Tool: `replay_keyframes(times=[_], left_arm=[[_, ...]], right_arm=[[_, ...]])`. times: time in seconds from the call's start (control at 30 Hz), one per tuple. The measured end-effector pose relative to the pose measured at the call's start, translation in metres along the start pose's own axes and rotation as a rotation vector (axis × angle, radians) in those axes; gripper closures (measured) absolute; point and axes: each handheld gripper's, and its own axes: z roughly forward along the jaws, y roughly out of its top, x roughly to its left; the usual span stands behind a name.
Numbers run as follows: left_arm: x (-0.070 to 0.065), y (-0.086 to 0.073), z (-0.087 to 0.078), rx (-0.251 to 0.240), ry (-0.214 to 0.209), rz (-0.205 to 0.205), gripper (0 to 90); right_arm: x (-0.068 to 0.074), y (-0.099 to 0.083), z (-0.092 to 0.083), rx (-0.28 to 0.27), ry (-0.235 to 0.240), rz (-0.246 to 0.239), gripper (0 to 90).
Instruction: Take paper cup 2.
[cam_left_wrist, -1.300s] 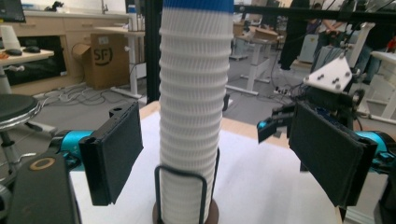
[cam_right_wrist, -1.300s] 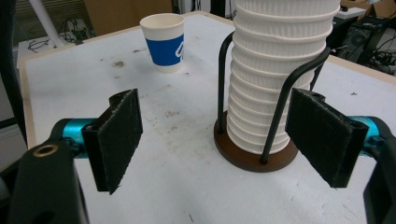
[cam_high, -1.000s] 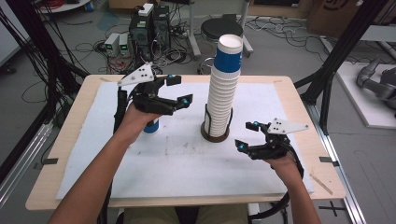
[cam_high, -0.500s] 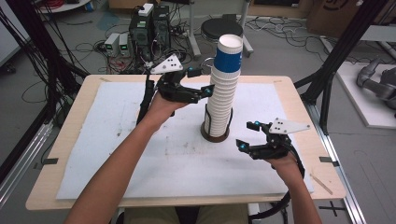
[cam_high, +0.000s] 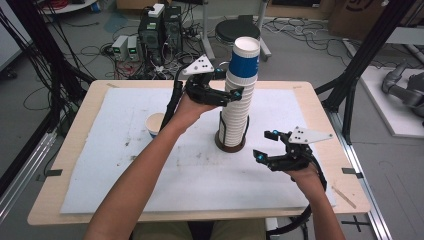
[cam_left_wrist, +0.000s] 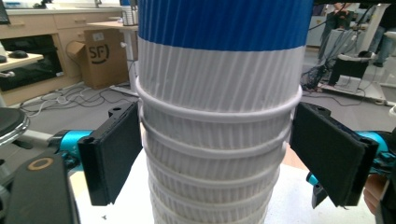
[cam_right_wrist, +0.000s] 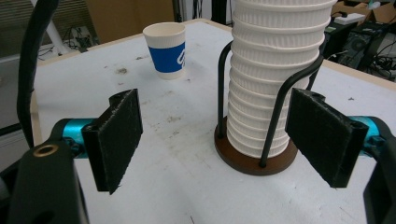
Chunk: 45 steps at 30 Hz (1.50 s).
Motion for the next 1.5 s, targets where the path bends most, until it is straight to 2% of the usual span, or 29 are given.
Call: replay_keyframes(times=[0.17, 0.37, 0.57, 0.63, 0.8, 0.9, 1.0, 1.1, 1.3, 1.4, 1.5], left_arm=[[0.0, -0.001, 0.005, -0.008, 0.001, -0.012, 14.4], [0.001, -0.001, 0.004, -0.009, -0.004, -0.006, 16.0], [0.001, -0.001, 0.003, -0.006, -0.007, -0.003, 16.5], [0.001, -0.001, 0.003, -0.008, -0.008, -0.005, 16.6], [0.001, -0.002, 0.003, -0.013, -0.009, -0.005, 16.7], [0.001, -0.002, 0.003, -0.014, -0.007, -0.007, 16.8], [0.001, -0.002, 0.003, -0.012, -0.004, -0.006, 16.8], [0.001, -0.002, 0.003, -0.01, -0.005, -0.004, 16.8], [0.001, -0.001, 0.002, -0.009, -0.003, -0.006, 16.9], [0.001, -0.001, 0.002, -0.008, -0.003, -0.007, 16.9], [0.0, -0.001, 0.003, -0.007, -0.002, -0.005, 16.9]], right_arm=[[-0.001, 0.0, -0.001, -0.003, -0.001, 0.0, 19.3], [0.0, 0.003, -0.001, -0.006, 0.0, 0.0, 19.3], [-0.002, 0.013, -0.002, -0.026, 0.007, 0.002, 19.2], [-0.004, 0.02, -0.003, -0.016, 0.008, 0.002, 19.2], [-0.009, 0.046, -0.005, -0.01, 0.01, -0.019, 19.2], [-0.014, 0.068, -0.006, -0.024, 0.018, -0.019, 19.2], [-0.019, 0.092, -0.007, -0.036, 0.021, -0.04, 19.2], [-0.023, 0.112, -0.007, -0.061, 0.043, -0.035, 19.2], [-0.033, 0.146, -0.007, -0.056, 0.053, -0.038, 19.2], [-0.035, 0.161, -0.007, -0.068, 0.049, -0.046, 19.1], [-0.037, 0.175, -0.004, -0.05, 0.023, -0.061, 19.1]])
